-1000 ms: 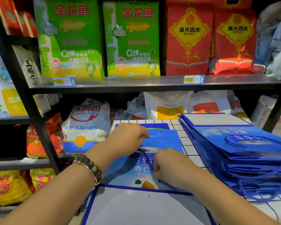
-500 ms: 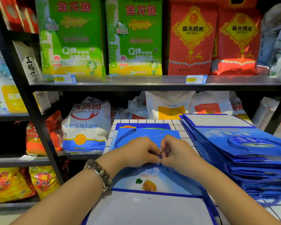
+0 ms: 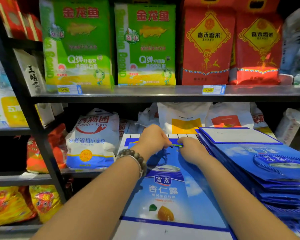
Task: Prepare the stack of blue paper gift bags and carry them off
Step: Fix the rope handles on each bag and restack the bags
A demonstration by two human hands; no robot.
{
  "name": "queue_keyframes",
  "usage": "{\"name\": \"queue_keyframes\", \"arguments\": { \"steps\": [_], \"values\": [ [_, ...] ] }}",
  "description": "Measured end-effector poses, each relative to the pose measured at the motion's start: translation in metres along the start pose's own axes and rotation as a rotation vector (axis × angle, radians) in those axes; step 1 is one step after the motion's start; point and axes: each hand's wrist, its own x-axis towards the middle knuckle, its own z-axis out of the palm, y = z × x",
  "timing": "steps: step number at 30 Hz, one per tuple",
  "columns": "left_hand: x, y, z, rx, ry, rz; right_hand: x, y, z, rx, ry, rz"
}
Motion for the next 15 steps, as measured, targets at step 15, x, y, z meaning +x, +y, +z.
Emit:
{"name": "queue_keyframes", "arguments": {
  "steps": [15],
  "values": [
    [-0.008, -0.015, 0.05, -0.011, 0.18, 0.157, -0.013, 0.019, 0.002, 0.111, 0.097, -0.07]
  ]
}}
